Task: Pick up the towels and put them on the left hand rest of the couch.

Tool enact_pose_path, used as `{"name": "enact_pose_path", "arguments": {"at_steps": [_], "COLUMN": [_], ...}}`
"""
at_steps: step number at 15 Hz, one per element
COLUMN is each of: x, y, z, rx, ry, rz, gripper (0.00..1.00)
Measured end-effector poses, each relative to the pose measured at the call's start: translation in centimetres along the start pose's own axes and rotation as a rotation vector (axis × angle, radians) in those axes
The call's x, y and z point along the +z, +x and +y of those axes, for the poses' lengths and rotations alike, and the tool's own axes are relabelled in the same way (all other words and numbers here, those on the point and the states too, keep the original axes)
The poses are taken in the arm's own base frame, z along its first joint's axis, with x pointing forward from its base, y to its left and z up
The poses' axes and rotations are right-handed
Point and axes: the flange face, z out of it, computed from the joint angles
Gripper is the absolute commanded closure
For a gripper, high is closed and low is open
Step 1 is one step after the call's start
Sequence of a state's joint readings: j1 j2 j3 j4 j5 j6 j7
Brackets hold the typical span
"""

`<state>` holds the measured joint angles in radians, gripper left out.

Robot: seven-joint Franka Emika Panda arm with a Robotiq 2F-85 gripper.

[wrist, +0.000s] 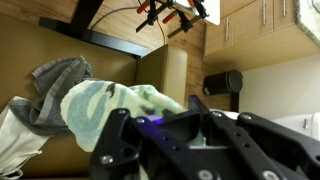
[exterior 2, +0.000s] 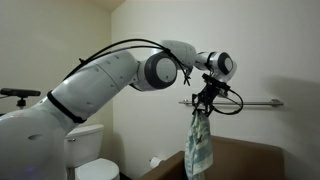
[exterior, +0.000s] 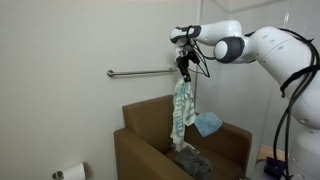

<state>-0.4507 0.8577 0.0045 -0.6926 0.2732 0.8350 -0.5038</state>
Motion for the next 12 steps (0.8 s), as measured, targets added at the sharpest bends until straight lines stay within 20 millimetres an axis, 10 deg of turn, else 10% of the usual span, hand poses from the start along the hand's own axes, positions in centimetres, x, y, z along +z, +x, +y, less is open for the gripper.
{"name": "enact_pose_path", "arguments": {"at_steps": [5, 12], "x": [-1.7, -1.4], "y": [-2.3, -1.9], "z": [3.8, 4.0], "rx": [0.020, 0.021], "ry": [0.080, 0.081], "rz": [0.109, 0.109], "gripper": [1.00, 1.00]}}
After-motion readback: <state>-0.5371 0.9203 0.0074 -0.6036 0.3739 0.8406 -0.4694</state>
